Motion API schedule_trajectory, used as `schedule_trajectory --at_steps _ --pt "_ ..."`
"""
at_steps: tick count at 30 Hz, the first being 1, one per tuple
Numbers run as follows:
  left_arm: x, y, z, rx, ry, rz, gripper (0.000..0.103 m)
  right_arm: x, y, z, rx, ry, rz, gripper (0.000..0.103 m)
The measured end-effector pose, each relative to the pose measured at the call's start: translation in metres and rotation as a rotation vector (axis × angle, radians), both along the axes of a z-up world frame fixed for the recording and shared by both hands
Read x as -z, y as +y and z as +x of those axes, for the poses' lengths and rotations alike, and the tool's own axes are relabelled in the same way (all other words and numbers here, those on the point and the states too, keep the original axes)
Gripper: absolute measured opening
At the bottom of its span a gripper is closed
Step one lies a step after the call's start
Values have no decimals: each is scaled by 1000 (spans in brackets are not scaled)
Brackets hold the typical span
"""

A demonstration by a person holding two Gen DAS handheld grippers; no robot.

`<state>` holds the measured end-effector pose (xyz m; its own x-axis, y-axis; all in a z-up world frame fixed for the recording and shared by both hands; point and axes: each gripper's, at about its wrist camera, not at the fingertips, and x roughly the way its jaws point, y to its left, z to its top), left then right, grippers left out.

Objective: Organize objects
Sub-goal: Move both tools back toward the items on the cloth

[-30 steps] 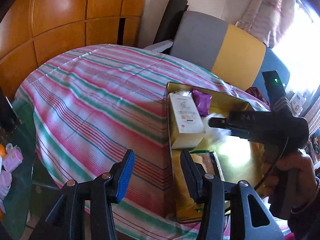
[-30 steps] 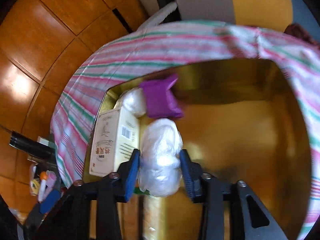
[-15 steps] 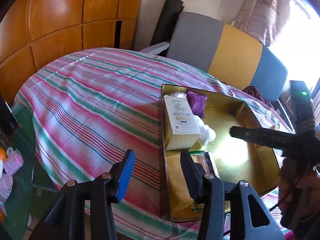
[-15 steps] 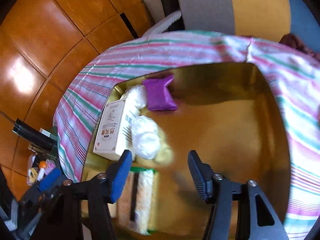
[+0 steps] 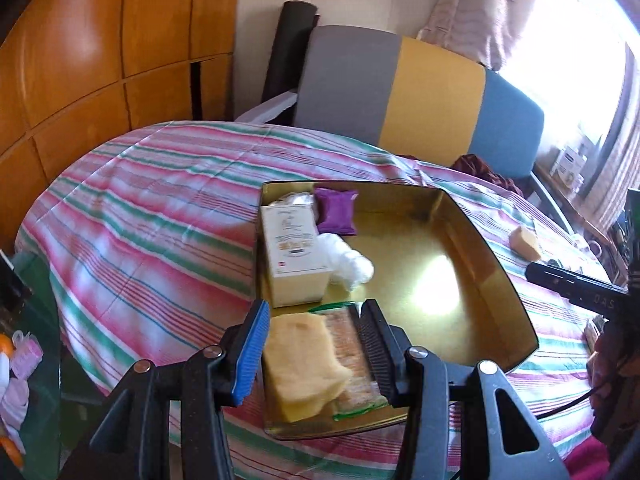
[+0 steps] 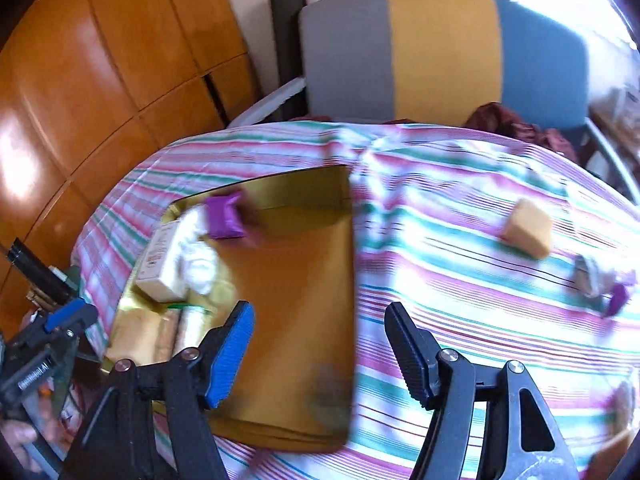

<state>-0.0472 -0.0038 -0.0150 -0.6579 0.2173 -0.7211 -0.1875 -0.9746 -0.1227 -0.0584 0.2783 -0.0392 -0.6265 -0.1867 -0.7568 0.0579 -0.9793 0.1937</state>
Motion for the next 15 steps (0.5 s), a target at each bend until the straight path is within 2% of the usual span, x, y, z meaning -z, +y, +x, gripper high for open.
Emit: schedule_trajectory --at_steps 10,15 --pt "-8 47 4 107 18 -44 48 3 84 31 130 -14 105 69" --pt "-9 76 2 172 -5 -48 48 18 130 45 205 -53 159 70"
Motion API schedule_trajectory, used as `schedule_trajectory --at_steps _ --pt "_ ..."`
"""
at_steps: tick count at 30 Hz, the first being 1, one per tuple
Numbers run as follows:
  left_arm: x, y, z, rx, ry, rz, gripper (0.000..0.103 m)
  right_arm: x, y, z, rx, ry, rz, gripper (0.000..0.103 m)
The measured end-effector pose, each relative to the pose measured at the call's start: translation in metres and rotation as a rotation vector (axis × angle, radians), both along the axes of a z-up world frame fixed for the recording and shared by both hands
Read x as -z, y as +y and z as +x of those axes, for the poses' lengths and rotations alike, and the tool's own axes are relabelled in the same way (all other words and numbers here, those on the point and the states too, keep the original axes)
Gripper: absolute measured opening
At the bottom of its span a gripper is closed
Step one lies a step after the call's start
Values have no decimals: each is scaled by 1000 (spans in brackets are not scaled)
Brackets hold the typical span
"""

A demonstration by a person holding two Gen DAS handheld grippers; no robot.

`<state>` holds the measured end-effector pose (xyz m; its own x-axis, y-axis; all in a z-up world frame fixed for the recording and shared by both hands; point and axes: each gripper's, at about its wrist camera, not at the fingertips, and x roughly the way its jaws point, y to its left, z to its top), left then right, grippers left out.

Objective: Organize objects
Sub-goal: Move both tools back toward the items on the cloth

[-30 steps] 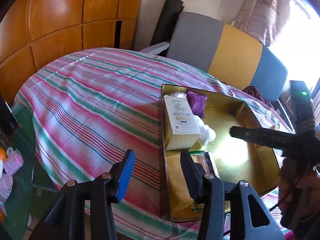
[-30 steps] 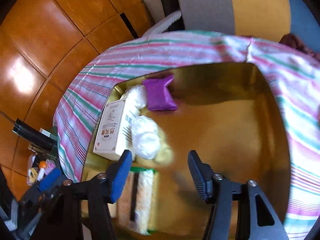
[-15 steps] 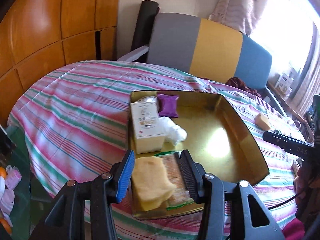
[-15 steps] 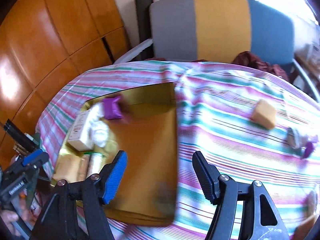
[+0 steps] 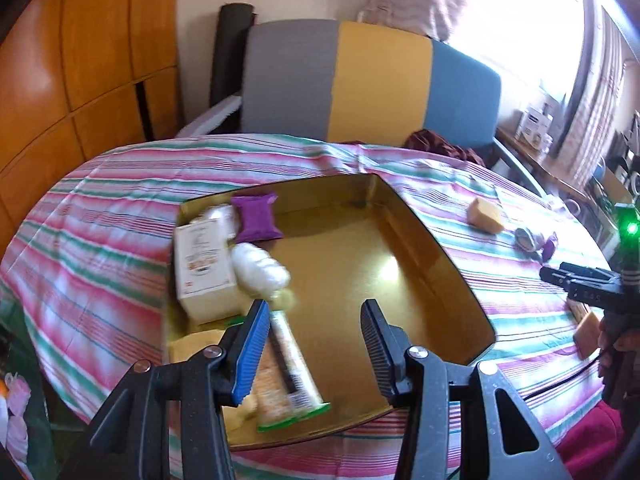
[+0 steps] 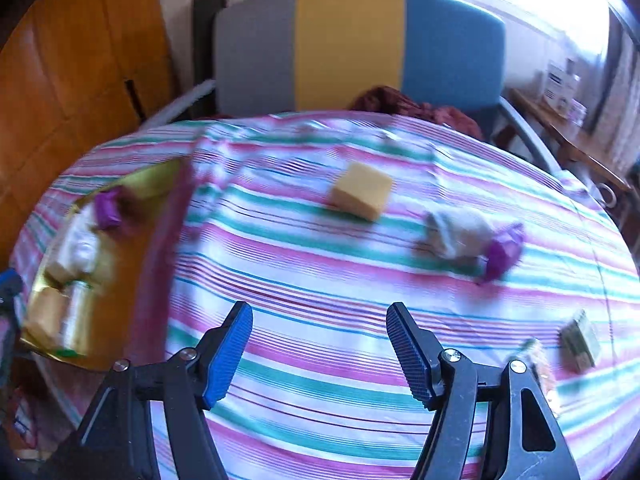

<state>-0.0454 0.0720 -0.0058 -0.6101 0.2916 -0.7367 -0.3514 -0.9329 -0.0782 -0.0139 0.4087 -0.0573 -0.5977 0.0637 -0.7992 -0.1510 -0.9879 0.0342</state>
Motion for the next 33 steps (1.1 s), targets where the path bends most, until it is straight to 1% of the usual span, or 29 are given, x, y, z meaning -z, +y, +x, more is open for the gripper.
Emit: schedule_trajectory --at_steps 3,6,8,14,19,21,22,23,25,26,30,31,33 --pt "-3 24 0 60 9 -12 48 15 24 8 53 -22 -9 70" --pt "-8 51 1 116 24 -32 48 27 44 14 102 -26 -66 70" --pt "-10 71 0 160 28 -30 48 29 54 15 134 -27 -94 70" --pt "-7 130 -9 260 -4 -22 48 19 75 24 218 17 -162 70" --pt "0 186 -20 343 -16 -58 48 1 95 36 335 103 -189 71" --pt "7 210 -28 369 -40 -81 57 -6 105 43 381 140 -204 73" --pt "10 220 -33 376 -53 -78 67 -9 110 47 405 158 -212 73" --pt "13 229 -37 385 -65 -69 72 -12 115 50 426 173 -222 73" --pt "20 249 -45 411 -82 -71 73 -14 123 55 460 194 -248 75" --pt "24 262 -50 421 -80 -81 75 -14 127 56 471 197 -260 75" --pt "38 300 -67 458 -98 -106 78 -12 138 58 501 193 -299 75" --pt "42 309 -71 468 -95 -118 83 -11 140 59 504 191 -311 76" --pt "53 329 -80 477 -92 -155 83 -9 142 58 511 183 -326 76"
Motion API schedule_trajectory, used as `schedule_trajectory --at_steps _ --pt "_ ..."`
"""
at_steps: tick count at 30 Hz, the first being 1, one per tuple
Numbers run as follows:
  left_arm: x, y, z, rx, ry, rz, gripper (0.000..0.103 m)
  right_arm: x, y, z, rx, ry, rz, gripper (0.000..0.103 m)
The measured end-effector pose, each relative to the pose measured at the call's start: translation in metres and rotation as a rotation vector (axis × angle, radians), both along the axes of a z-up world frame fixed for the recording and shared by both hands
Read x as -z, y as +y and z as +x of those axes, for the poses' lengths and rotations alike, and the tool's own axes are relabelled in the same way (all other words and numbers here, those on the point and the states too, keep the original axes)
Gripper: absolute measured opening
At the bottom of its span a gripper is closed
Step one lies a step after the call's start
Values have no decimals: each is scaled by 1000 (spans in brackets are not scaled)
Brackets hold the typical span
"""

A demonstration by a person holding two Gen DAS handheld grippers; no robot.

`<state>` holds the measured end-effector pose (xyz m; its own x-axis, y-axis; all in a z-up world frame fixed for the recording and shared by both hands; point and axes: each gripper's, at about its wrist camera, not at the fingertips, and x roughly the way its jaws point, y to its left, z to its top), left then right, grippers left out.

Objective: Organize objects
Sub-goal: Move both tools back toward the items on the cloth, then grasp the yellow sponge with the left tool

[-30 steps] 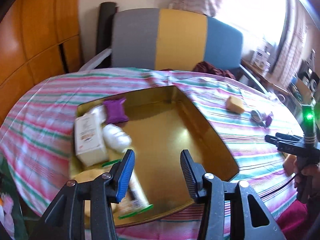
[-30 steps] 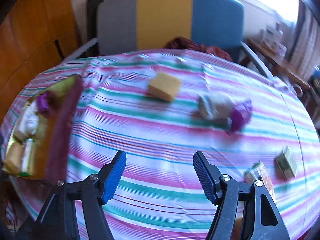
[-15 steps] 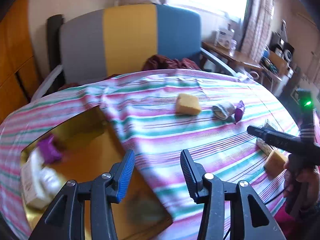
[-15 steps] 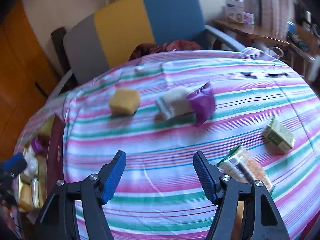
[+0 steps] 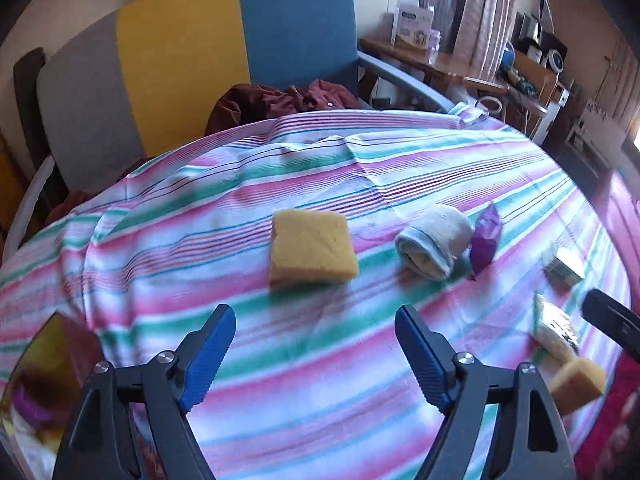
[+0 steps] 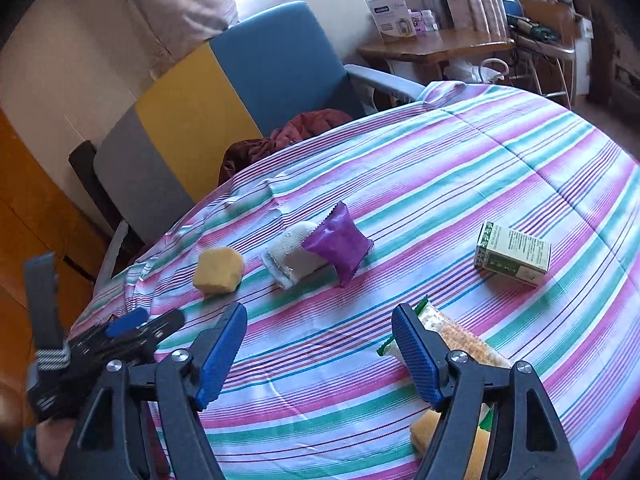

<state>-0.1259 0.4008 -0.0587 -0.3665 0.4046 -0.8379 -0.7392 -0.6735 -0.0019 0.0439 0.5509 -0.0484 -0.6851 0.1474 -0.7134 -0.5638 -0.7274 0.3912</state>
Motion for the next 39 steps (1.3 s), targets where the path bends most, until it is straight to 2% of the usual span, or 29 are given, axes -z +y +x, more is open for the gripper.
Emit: schedule_trajectory --at_steps 5,10,12,13,16,20,28,34,39 --pt "18 25 -21 -5 -24 -22 87 5 3 0 3 -7 -35 76" --pt "33 46 -37 -13 -8 -50 86 9 6 -2 -1 -15 -56 76" --pt "42 49 -44 -28 -30 -60 65 10 6 -3 -5 -17 -61 76" --pt "46 49 -46 -35 -41 -67 62 10 5 -3 -7 -17 -60 76" --pt "41 37 -39 -25 -69 -15 59 10 5 -3 -9 -16 -52 76" --pt "32 12 -17 -32 -91 19 59 8 5 -2 -8 -10 -45 76" --pt "15 -38 46 -20 -82 54 59 11 4 -5 -7 -31 -23 76" --pt "-8 -76 92 38 -31 88 59 11 2 -5 -5 -30 3 76" --pt "-22 -110 108 53 -12 114 59 5 -1 -13 -46 -60 55 76"
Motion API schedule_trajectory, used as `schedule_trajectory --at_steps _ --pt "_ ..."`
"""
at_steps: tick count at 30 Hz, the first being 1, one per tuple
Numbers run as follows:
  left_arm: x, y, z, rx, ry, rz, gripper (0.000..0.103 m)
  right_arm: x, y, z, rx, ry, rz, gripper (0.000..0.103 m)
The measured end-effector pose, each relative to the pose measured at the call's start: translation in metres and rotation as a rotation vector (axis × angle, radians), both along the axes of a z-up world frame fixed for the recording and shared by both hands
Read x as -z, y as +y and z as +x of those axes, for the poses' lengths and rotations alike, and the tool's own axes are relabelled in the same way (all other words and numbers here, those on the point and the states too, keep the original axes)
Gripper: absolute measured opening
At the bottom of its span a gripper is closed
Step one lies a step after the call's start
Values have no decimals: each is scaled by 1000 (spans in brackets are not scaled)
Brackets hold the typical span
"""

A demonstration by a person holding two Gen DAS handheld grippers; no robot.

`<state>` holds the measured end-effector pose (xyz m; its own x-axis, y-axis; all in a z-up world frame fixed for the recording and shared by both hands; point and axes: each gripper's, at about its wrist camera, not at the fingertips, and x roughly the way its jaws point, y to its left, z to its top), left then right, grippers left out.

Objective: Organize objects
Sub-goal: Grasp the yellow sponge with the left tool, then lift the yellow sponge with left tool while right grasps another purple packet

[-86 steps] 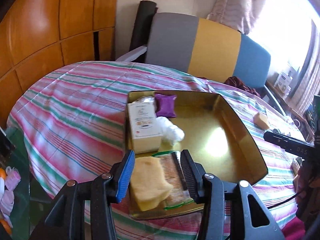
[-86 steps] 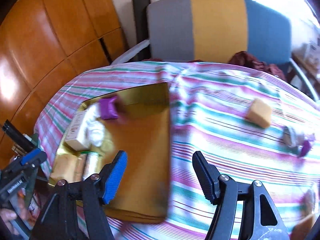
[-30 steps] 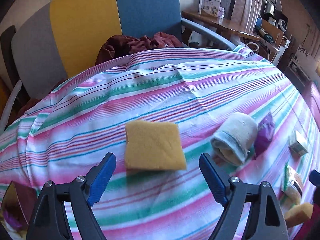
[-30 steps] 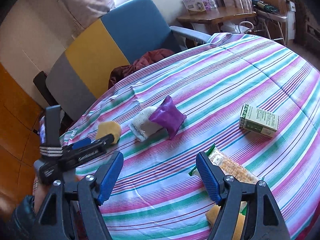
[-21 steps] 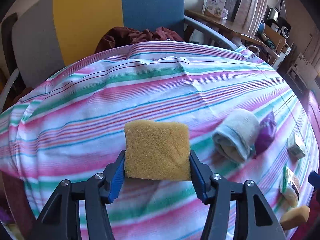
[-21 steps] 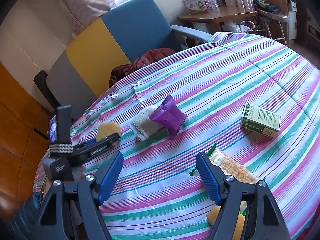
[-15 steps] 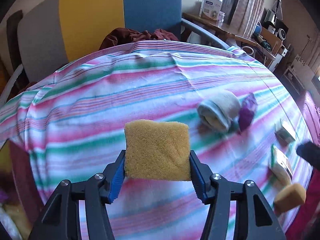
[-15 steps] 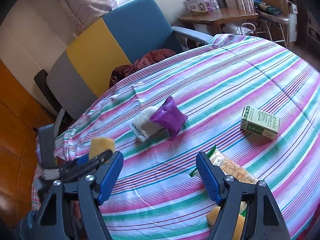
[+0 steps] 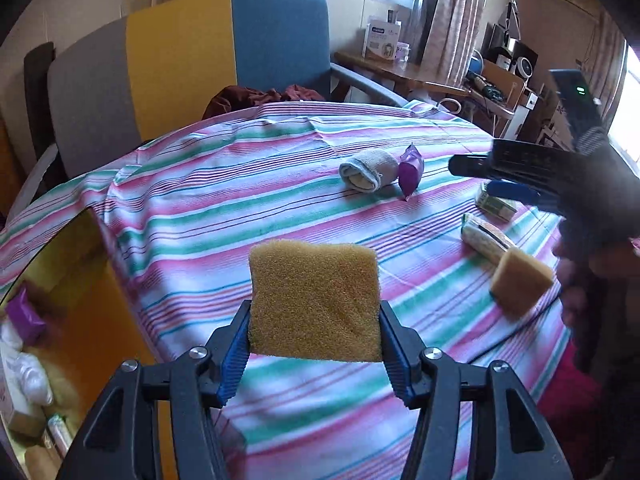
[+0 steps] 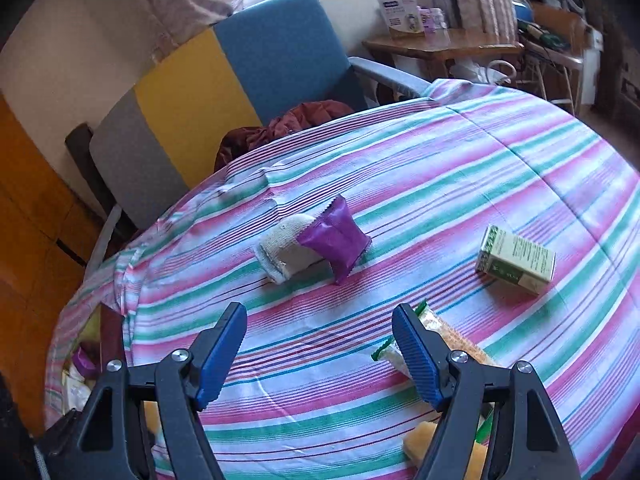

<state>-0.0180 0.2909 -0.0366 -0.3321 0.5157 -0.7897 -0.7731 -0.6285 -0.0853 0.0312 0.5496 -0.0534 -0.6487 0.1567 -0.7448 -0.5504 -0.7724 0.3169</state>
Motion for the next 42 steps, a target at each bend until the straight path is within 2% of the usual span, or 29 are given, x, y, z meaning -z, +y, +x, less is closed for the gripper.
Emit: schedule_trajectory --at_steps 4,8,11,18,19,20,21,26,29,34,42 --pt "-5 -24 0 -25 -20 31 59 -6 2 -19 -88 -51 108 76" --pt "-6 -46 -3 -63 -49 53 59 3 15 -49 -196 -162 211 76" --pt "-5 -58 -5 -89 -72 65 59 17 29 -68 -252 -242 249 75" --pt "2 -65 -13 -131 -107 64 59 41 44 -106 -339 -336 289 75" --pt "2 -66 -14 -128 -109 67 59 43 46 -110 -348 -328 283 71" --pt "2 -66 -14 -125 -111 69 59 44 47 -114 -357 -325 281 62" --pt "1 -65 -14 -125 -113 71 59 47 46 -118 -368 -334 281 48" --pt "2 -69 -14 -128 -121 87 59 35 24 -113 -402 -322 341 47" --pt "3 -72 -11 -128 -123 90 59 23 6 -103 -426 -291 343 47" --pt "-3 -81 -4 -136 -99 97 59 12 -34 -81 -470 -229 293 47" --pt "-17 -108 -1 -206 -32 99 59 20 -104 -51 -518 -140 192 47"
